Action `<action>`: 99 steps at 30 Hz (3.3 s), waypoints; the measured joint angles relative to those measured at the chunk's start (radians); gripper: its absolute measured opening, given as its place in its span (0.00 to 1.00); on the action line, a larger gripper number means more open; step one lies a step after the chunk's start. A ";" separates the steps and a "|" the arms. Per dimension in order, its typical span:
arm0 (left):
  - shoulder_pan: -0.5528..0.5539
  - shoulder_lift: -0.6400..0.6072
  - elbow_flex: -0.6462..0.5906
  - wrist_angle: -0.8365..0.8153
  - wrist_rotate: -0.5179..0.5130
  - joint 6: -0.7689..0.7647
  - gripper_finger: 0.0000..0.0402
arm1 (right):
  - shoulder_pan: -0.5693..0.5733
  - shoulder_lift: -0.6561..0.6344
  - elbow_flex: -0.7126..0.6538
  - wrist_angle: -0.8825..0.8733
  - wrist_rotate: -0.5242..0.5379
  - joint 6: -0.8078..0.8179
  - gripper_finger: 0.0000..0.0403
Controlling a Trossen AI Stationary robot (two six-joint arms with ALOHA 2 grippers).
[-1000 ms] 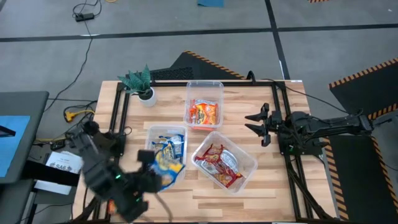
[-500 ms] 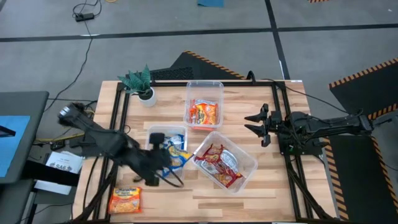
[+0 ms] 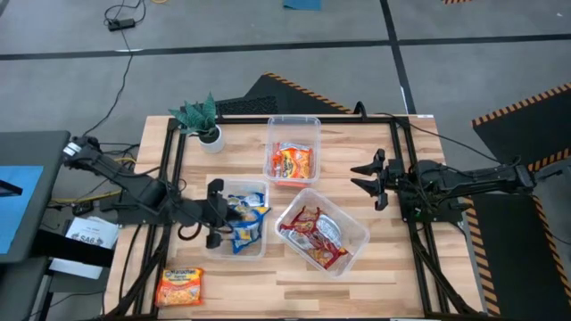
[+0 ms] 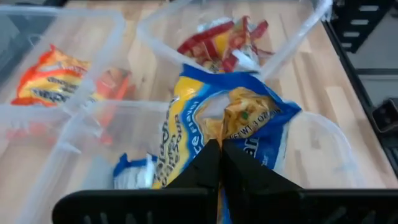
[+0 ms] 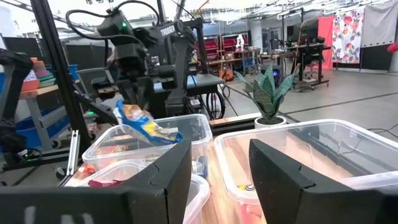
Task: Sort Maruchan noodles
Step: Put the blue noodle pack into the bottom left transparent bin, then put the orange noodle pack into the top transparent bin
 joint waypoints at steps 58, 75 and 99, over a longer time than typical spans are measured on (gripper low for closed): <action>0.268 -0.464 -0.557 0.811 0.189 0.197 0.48 | 0.000 0.000 0.000 0.011 0.002 0.016 0.45; 0.294 -0.466 -0.556 0.938 0.422 0.139 0.48 | 0.000 0.000 0.000 0.009 0.002 0.018 0.45; 0.292 -0.464 -0.556 0.912 0.474 0.131 0.48 | 0.000 0.000 0.000 0.006 0.002 0.034 0.45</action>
